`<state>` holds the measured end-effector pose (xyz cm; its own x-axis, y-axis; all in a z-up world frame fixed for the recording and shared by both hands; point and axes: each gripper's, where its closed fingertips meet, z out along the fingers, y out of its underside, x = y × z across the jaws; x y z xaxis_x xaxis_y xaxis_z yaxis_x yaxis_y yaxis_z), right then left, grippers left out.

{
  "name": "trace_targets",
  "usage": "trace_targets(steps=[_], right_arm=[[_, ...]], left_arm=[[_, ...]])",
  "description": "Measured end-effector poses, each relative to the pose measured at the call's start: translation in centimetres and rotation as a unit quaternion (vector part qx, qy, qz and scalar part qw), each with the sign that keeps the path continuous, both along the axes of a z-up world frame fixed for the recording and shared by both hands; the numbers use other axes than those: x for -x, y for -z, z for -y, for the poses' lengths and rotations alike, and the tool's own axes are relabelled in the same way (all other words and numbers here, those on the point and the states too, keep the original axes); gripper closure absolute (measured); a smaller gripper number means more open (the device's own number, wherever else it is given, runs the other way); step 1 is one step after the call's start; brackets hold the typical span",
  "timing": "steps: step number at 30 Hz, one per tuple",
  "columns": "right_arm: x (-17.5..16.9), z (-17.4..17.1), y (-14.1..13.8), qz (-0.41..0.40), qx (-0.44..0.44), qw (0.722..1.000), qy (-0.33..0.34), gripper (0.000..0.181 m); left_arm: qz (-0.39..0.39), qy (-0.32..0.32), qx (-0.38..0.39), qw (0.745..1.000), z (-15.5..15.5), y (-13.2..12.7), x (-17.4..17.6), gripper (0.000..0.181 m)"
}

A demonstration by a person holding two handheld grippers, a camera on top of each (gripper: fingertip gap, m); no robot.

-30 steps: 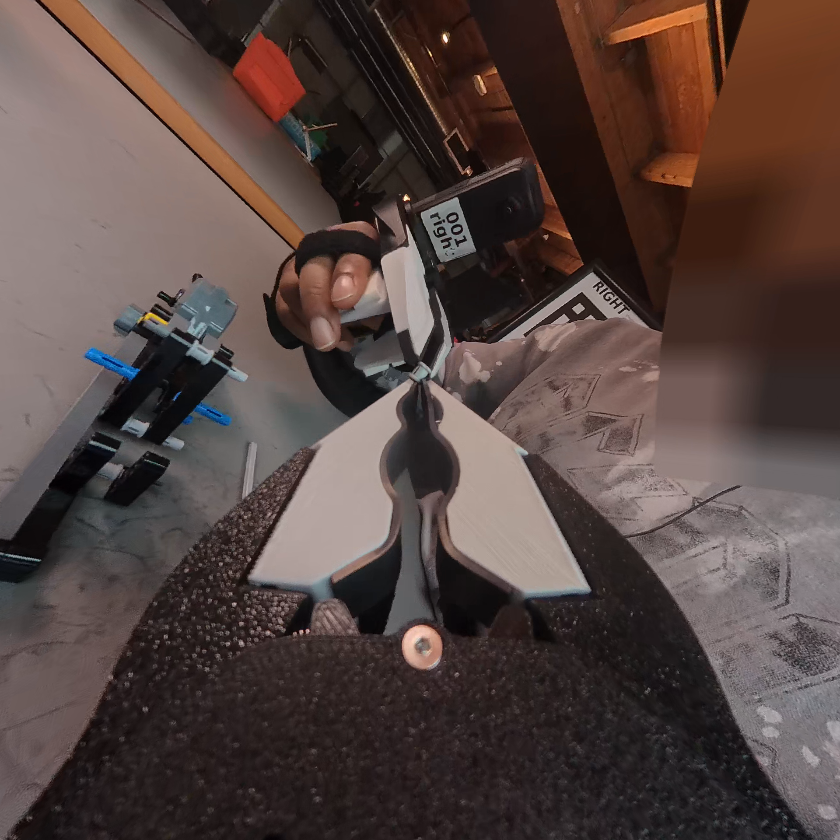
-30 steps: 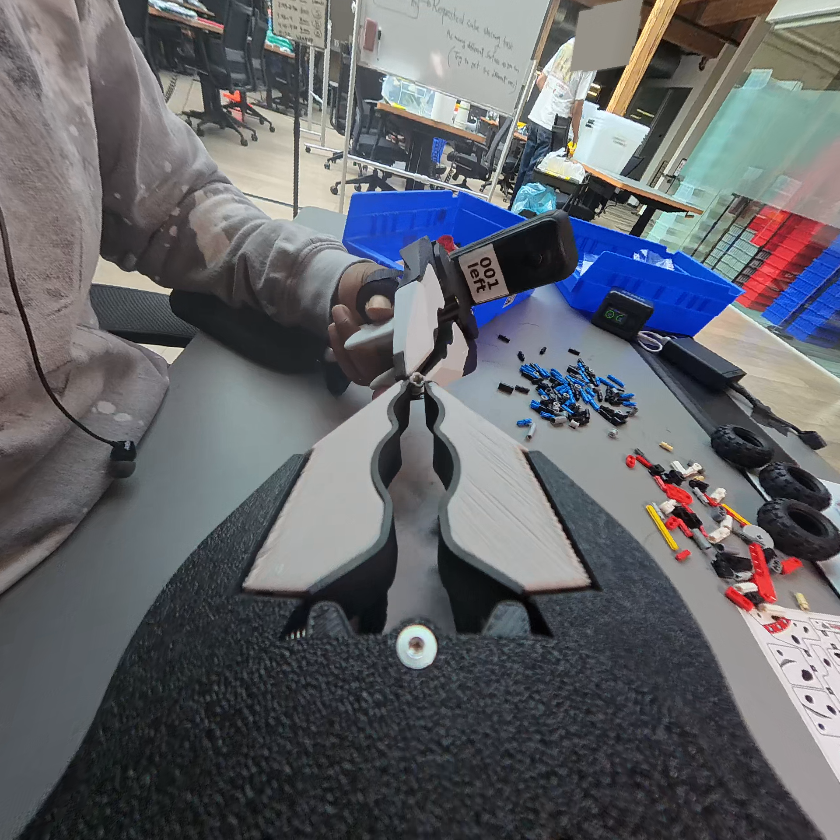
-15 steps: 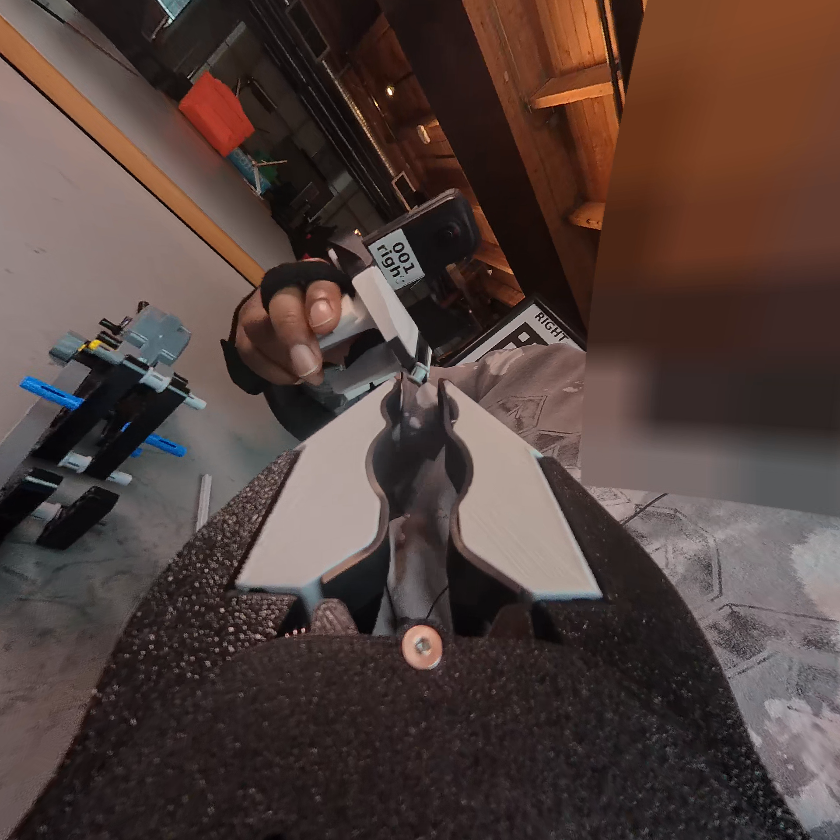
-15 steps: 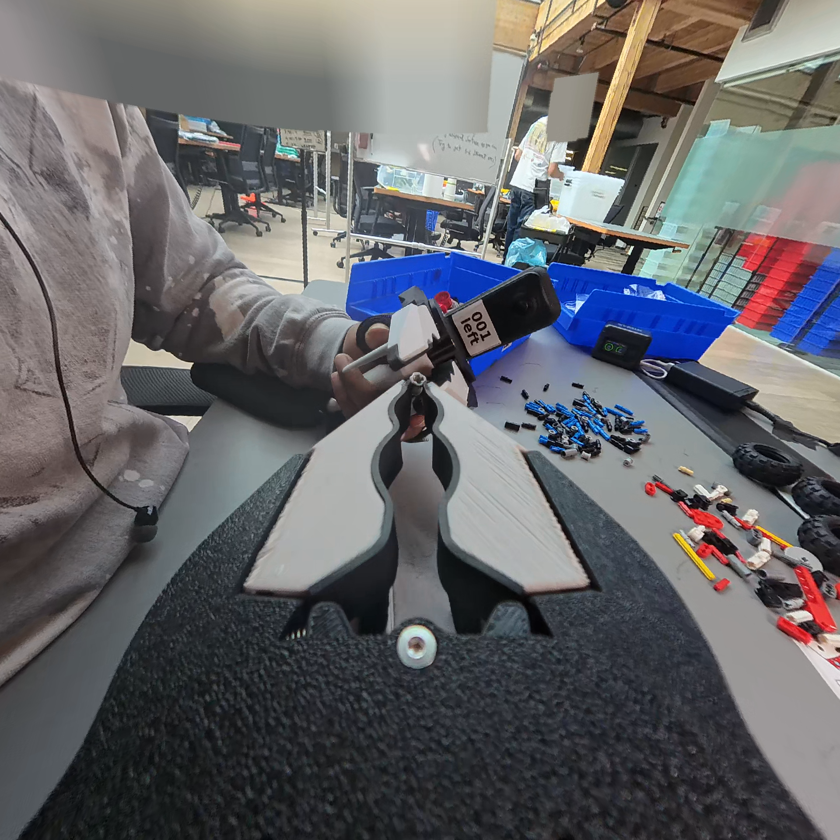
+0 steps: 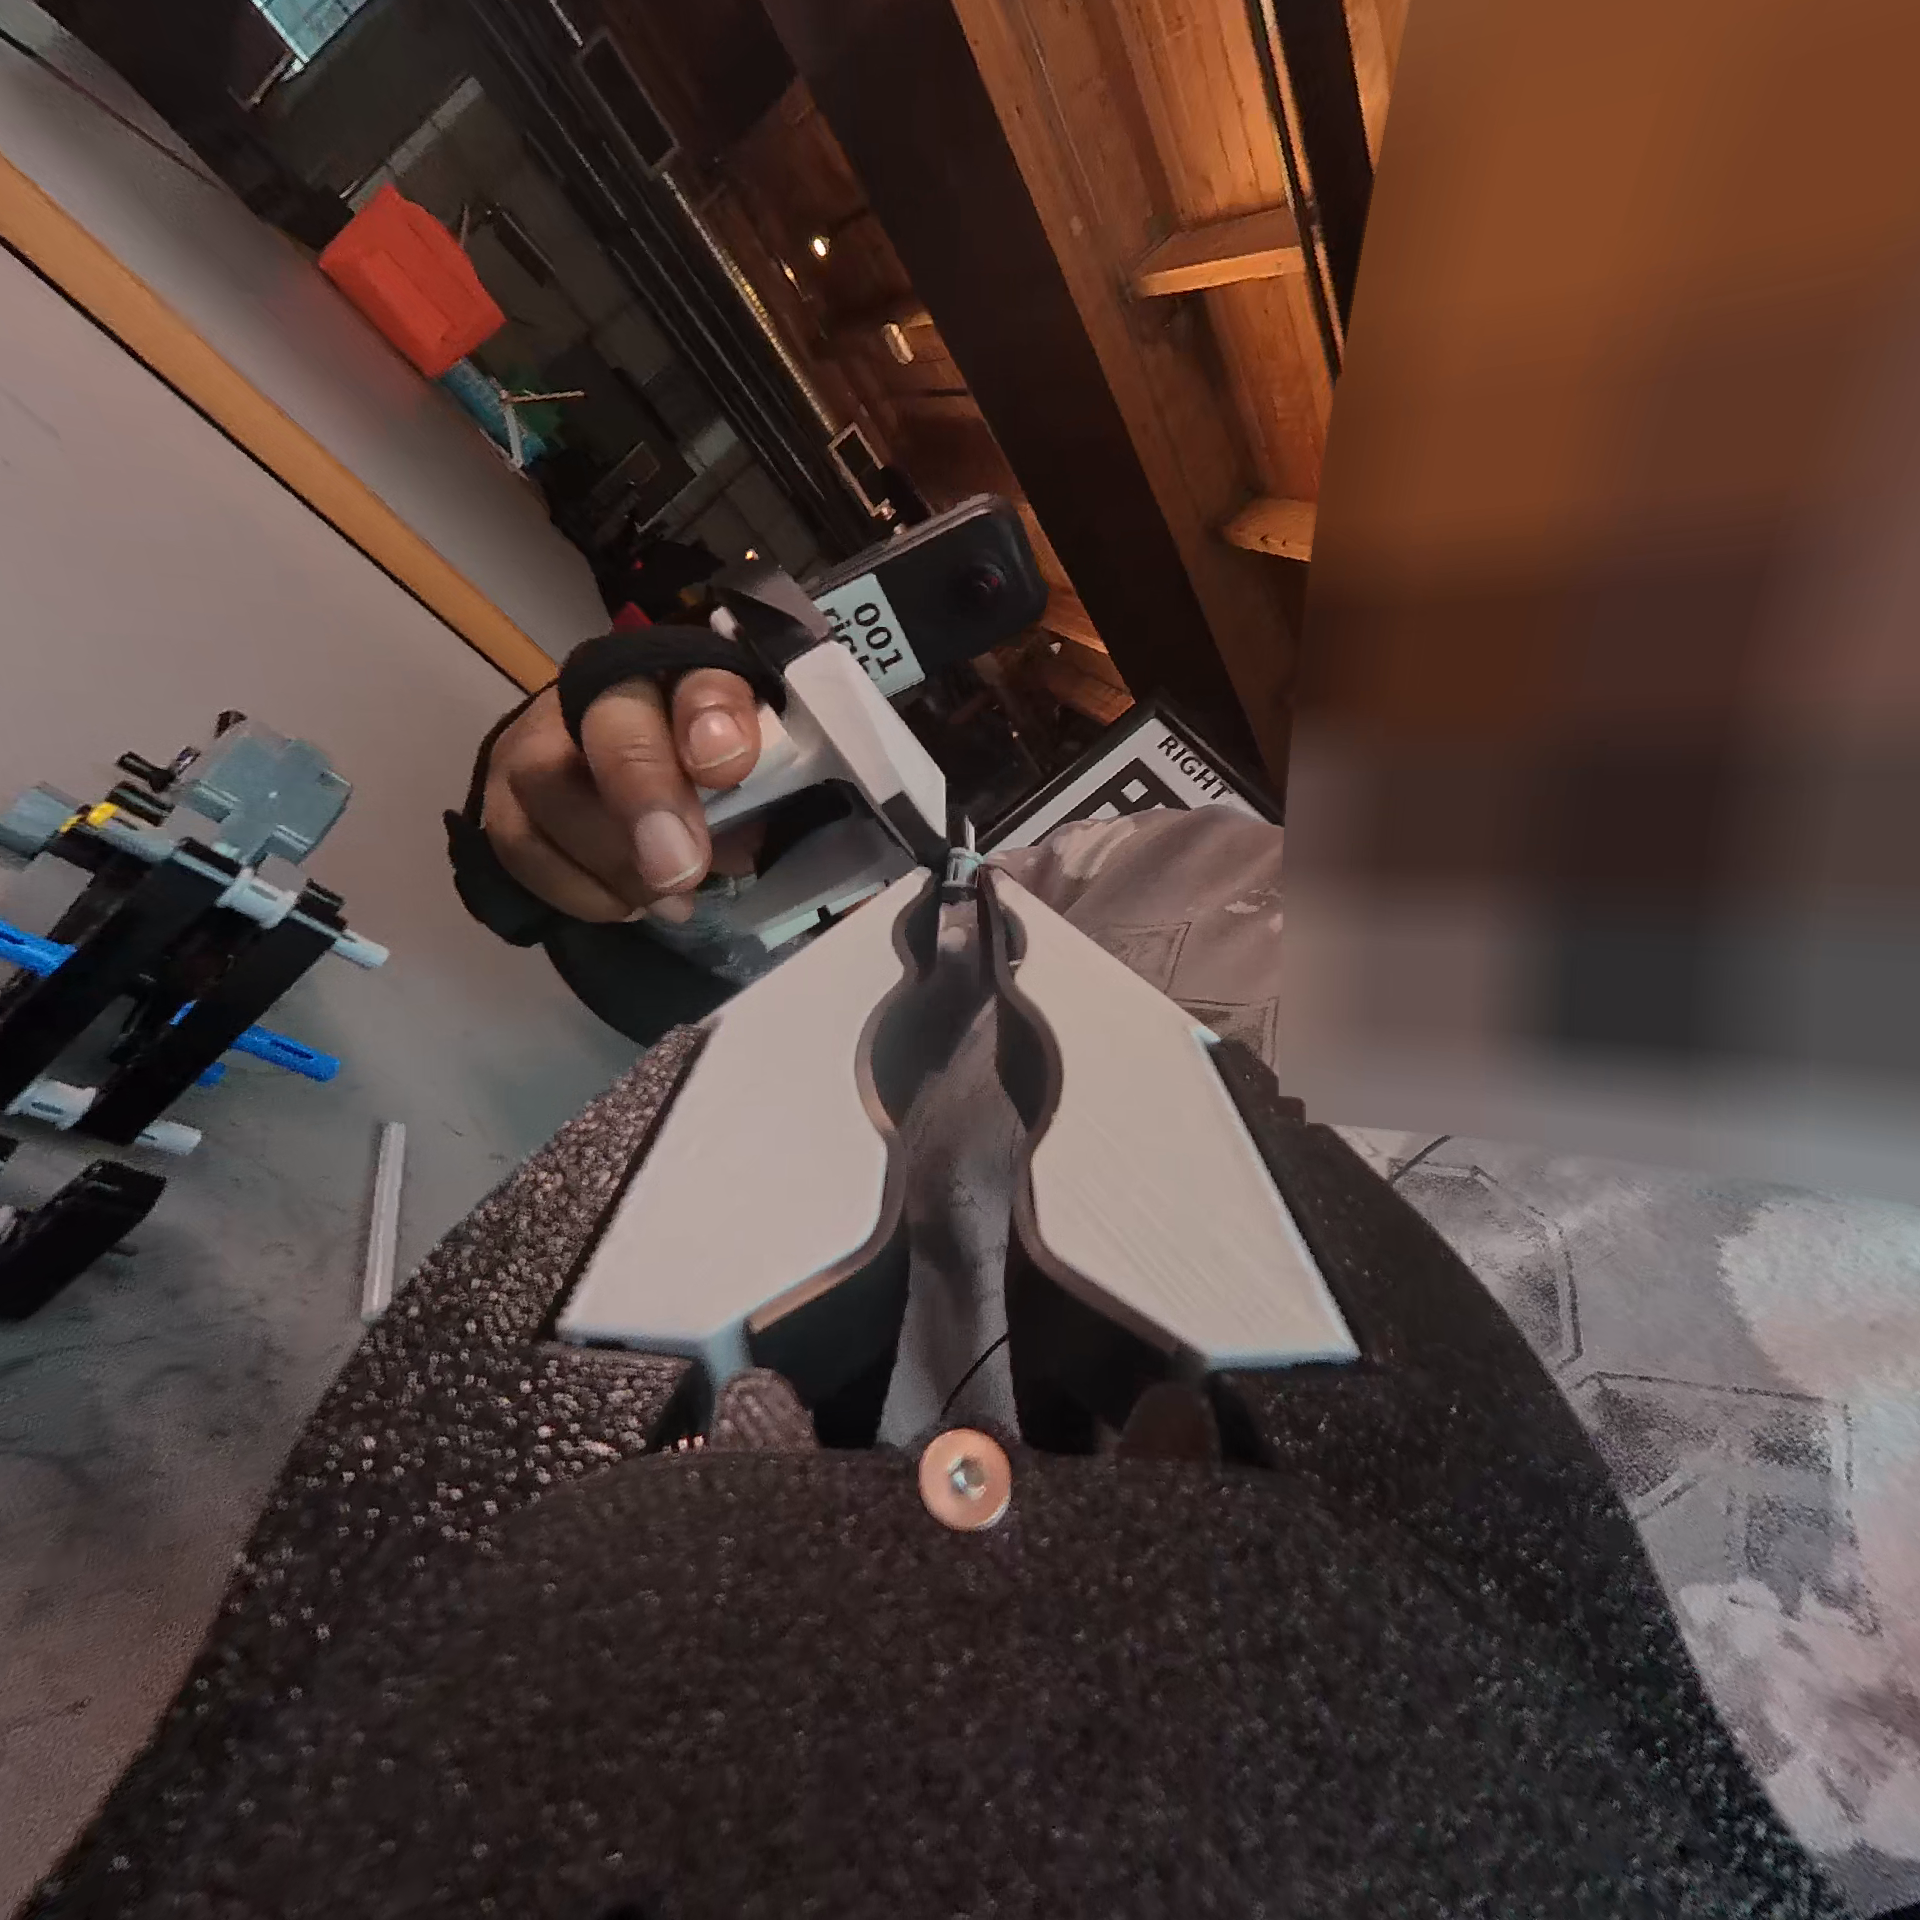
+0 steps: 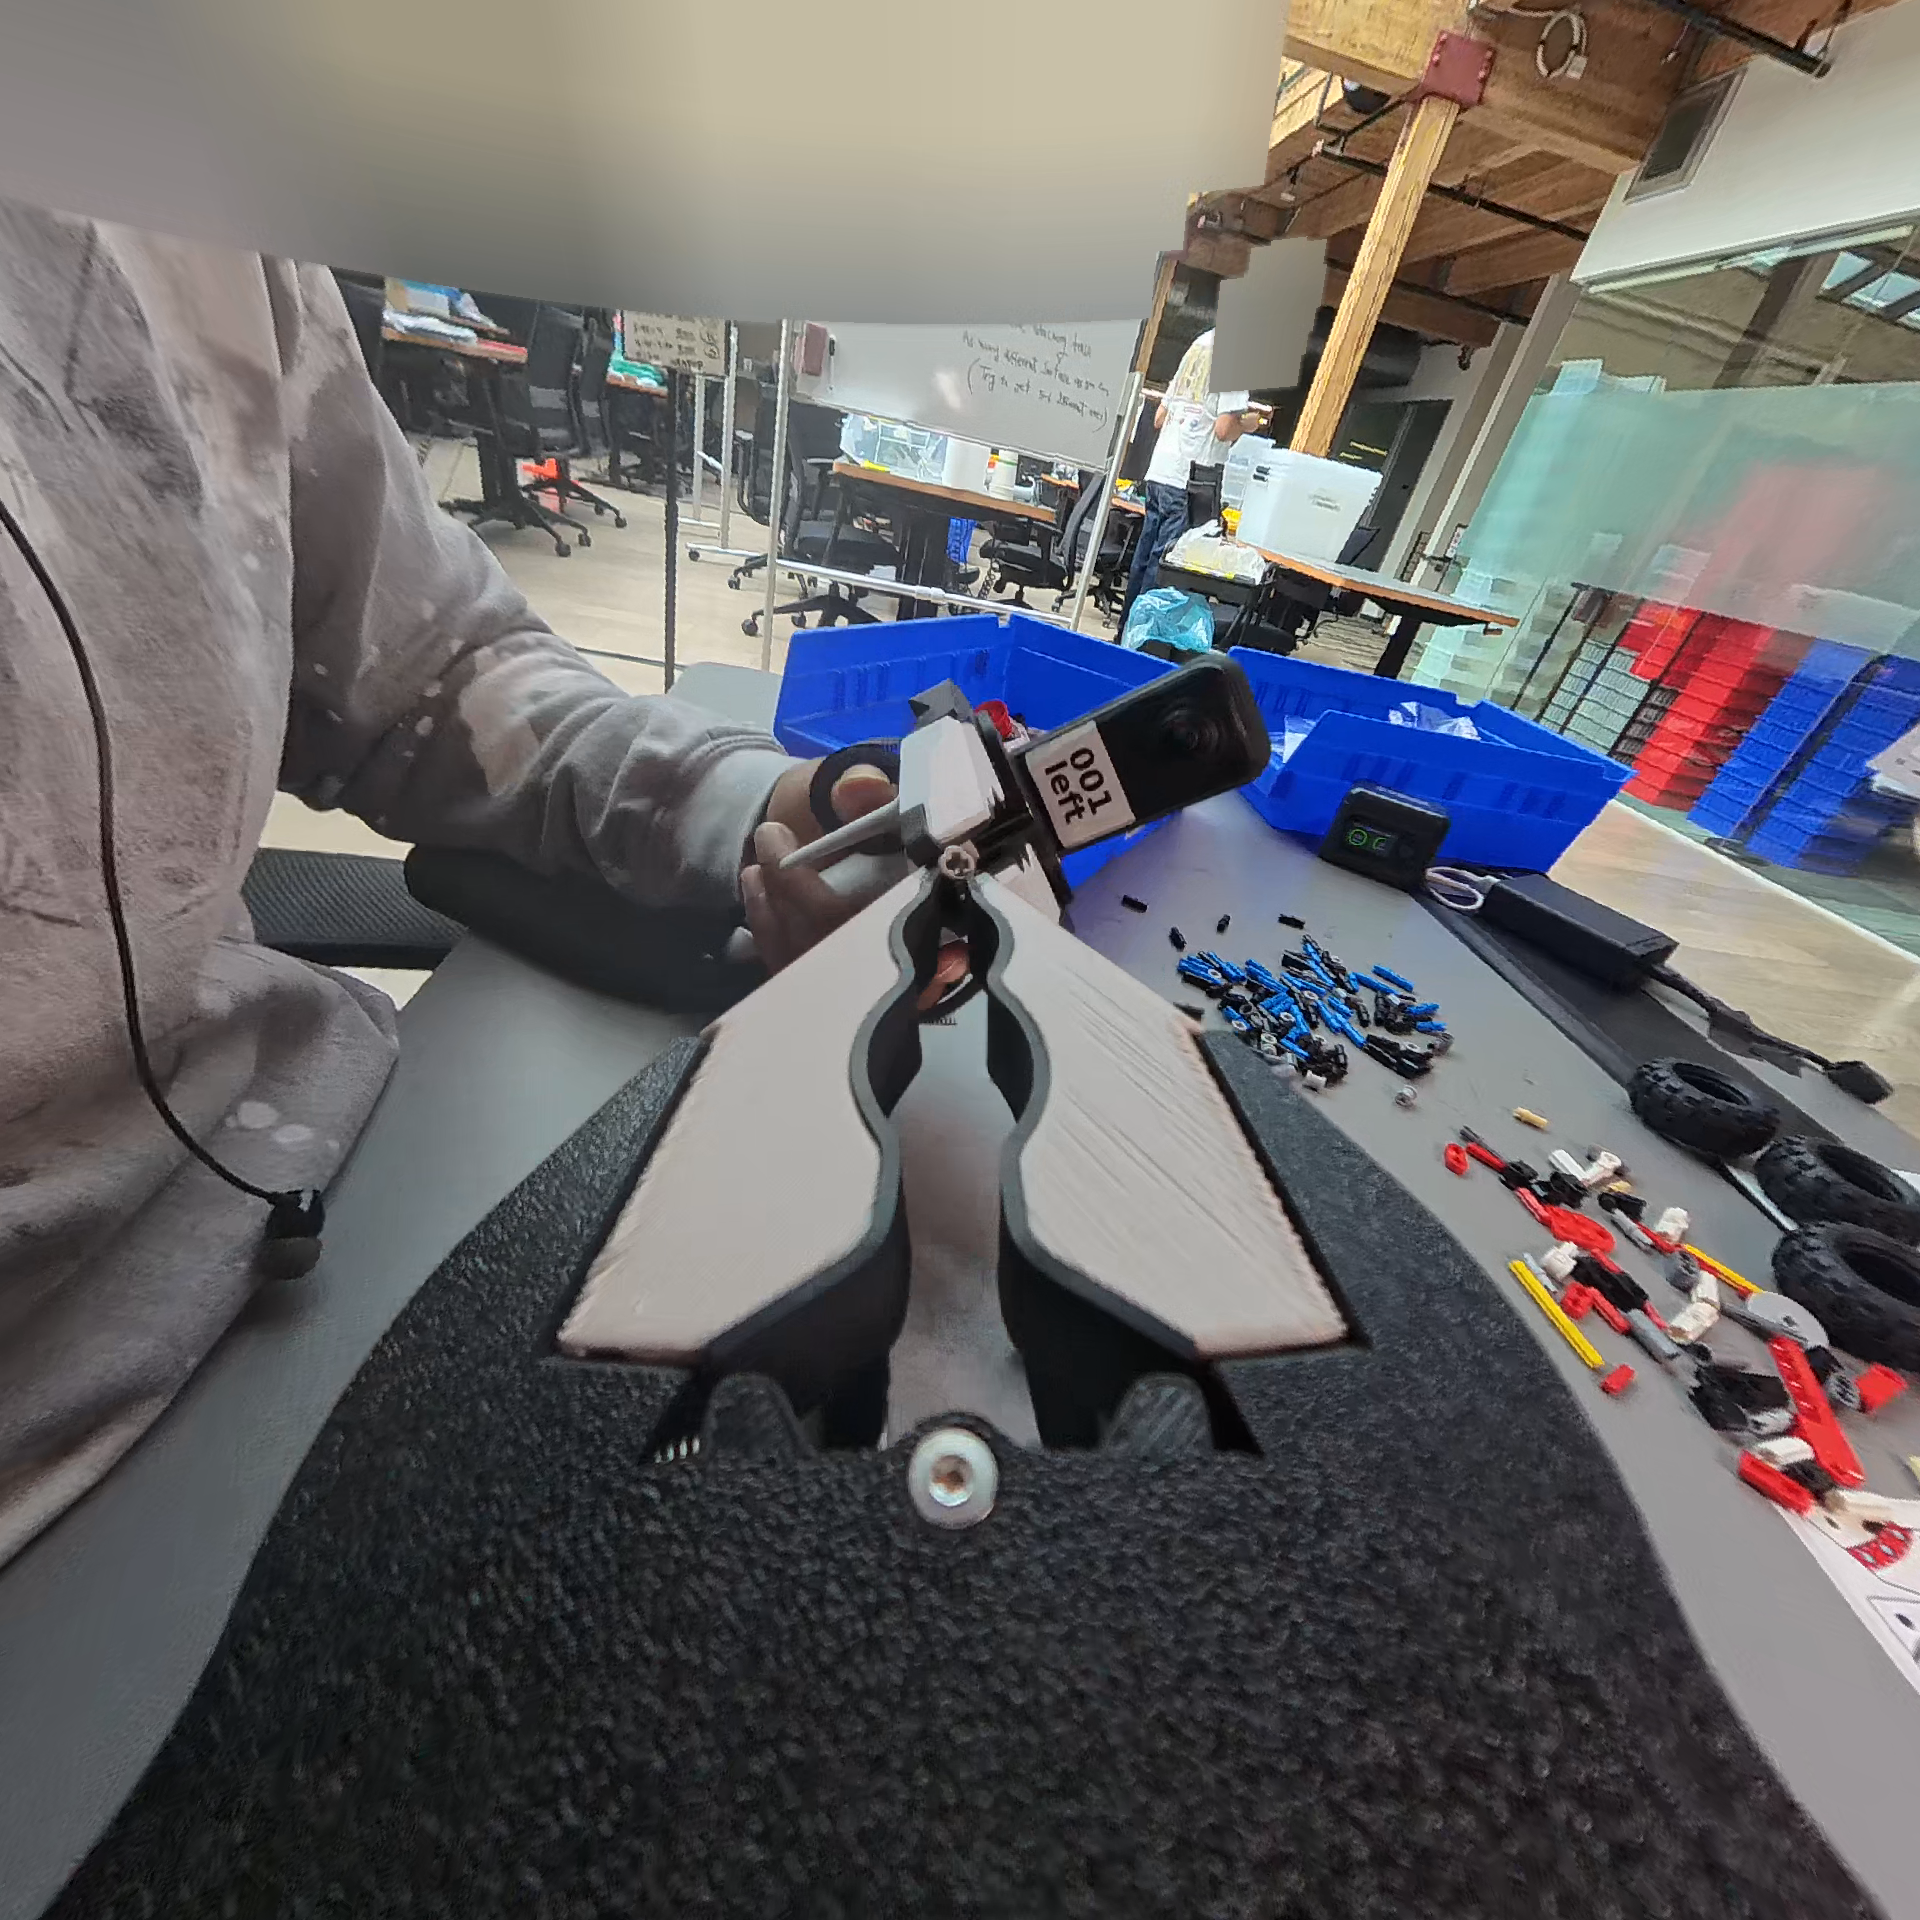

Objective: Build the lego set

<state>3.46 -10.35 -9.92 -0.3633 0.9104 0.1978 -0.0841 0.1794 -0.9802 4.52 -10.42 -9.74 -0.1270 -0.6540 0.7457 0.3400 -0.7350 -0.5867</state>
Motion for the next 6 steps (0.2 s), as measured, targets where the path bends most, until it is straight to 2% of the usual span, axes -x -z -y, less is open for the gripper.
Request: trace_targets(steps=[1,3,6], right_arm=[[0.0,-0.1,0.5,0.013,-0.010,1.000,0.000,0.177],[-0.1,-0.2,2.1,0.058,-0.037,0.998,-0.004,0.176],[-1.2,-1.1,6.1,0.184,-0.078,0.980,-0.018,0.169]], left_arm=[[-0.029,-0.005,-0.005,1.000,-0.1,0.5,0.0,0.173],[-0.132,-0.028,-0.037,0.990,-0.3,2.4,0.1,0.174],[-0.319,-0.071,-0.090,0.941,-1.1,6.3,1.0,0.172]])
